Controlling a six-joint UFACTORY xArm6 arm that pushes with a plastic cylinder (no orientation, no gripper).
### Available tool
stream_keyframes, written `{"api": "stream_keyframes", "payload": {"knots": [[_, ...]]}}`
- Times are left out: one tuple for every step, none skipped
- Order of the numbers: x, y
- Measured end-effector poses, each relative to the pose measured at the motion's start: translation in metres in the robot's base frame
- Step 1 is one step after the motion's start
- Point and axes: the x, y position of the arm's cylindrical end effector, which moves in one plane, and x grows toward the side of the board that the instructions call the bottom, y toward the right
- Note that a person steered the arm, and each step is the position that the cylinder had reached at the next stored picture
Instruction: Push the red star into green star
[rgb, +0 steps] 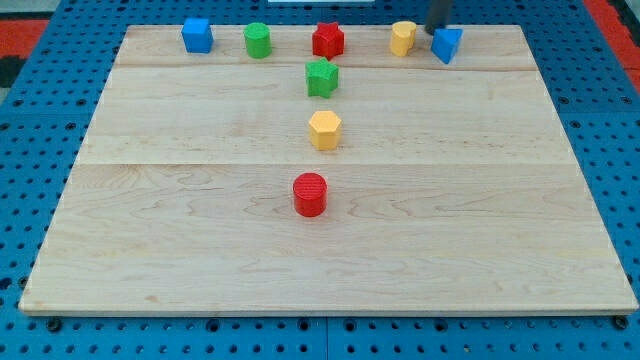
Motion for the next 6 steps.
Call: {"api": "stream_keyframes", "payload": {"knots": [[0.011, -0.069], [0.025, -0.127], [0.024, -0.13], [0.01, -0.113], [-0.007, -0.147], [0.015, -0.172]]}}
